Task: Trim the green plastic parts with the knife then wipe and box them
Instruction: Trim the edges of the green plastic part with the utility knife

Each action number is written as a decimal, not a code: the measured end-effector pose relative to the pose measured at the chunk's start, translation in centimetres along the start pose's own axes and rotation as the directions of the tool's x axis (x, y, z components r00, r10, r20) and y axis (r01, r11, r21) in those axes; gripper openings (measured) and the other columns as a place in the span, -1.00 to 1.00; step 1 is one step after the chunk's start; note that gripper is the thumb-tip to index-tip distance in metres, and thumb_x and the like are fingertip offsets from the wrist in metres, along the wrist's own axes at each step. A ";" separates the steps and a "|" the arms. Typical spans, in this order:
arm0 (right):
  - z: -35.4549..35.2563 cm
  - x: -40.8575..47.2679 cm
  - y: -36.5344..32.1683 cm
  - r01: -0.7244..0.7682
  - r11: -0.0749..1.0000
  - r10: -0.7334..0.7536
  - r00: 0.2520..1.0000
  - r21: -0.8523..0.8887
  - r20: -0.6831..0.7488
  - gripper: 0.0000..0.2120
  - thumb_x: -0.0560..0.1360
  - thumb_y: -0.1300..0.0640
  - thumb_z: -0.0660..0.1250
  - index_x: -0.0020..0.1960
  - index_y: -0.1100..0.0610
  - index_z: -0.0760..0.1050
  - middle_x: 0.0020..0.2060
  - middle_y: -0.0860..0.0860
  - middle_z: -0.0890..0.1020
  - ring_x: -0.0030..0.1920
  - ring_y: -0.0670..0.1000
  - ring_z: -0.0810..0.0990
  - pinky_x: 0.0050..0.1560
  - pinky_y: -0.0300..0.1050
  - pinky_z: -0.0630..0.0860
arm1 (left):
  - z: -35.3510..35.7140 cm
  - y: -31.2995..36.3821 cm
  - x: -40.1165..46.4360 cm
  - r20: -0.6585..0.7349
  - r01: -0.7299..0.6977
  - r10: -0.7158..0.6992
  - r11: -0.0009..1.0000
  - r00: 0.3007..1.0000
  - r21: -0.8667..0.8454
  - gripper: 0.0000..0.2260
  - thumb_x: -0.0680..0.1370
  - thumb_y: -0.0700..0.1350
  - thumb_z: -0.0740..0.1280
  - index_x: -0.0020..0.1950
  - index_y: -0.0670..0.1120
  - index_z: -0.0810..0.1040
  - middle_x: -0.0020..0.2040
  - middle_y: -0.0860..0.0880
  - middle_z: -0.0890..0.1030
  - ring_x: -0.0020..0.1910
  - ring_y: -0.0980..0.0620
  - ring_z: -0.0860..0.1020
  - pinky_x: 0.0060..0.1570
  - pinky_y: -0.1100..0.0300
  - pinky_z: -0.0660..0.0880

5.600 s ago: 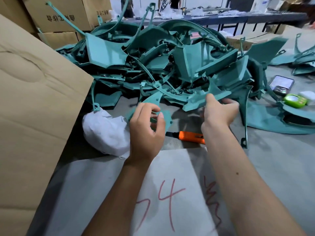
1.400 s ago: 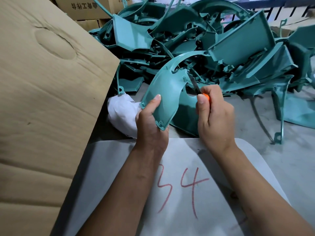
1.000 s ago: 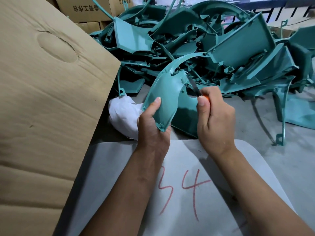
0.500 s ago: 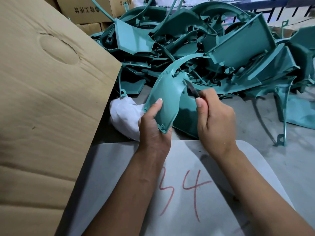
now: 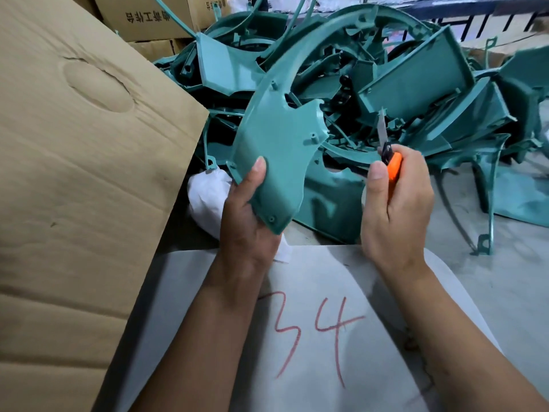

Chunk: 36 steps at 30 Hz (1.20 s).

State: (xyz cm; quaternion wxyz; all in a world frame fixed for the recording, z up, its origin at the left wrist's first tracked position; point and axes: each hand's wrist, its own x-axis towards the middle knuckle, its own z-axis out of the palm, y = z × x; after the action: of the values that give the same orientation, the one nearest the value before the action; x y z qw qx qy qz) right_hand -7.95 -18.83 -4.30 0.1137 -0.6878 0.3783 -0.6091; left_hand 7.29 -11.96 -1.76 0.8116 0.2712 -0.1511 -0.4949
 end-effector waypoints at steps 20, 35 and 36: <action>0.7 -1.2 -1.5 0.255 0.966 -0.240 0.950 -0.052 0.200 -0.50 0.73 -0.23 -0.03 0.03 0.14 0.47 -0.25 -0.07 0.42 -0.30 -0.02 0.36 -0.31 -0.03 0.31 | -0.6 -0.6 0.3 0.078 0.085 -0.086 0.996 0.993 0.023 -0.65 0.70 -0.19 0.20 -0.20 -0.12 0.67 -0.35 -0.02 0.62 -0.43 0.14 0.59 -0.48 0.34 0.49; 0.2 -1.1 -1.6 0.286 0.958 -0.274 0.935 -0.022 0.224 -0.44 0.73 -0.22 -0.06 0.01 0.18 0.51 -0.31 -0.06 0.40 -0.36 -0.02 0.34 -0.36 -0.08 0.24 | -0.2 0.0 0.0 -0.094 0.182 -0.168 0.967 0.981 0.180 -0.88 0.64 -0.11 0.28 -0.09 -0.07 0.50 -0.35 0.04 0.58 -0.44 0.16 0.58 -0.46 0.31 0.49; 0.2 -1.1 -1.6 0.285 0.958 -0.272 0.936 -0.027 0.225 -0.44 0.73 -0.22 -0.06 0.01 0.18 0.50 -0.31 -0.06 0.40 -0.36 -0.02 0.33 -0.36 -0.07 0.23 | -0.2 0.0 0.0 -0.094 0.185 -0.171 0.968 0.981 0.172 -0.88 0.64 -0.11 0.28 -0.09 -0.07 0.50 -0.36 0.04 0.57 -0.45 0.16 0.57 -0.46 0.31 0.49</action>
State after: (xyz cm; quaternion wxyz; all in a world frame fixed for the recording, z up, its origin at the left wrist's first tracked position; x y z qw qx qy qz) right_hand -7.13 -17.04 -4.21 0.0468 -0.8003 0.2804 -0.5280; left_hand 7.41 -11.93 -1.90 0.7414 0.3751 -0.1380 -0.5390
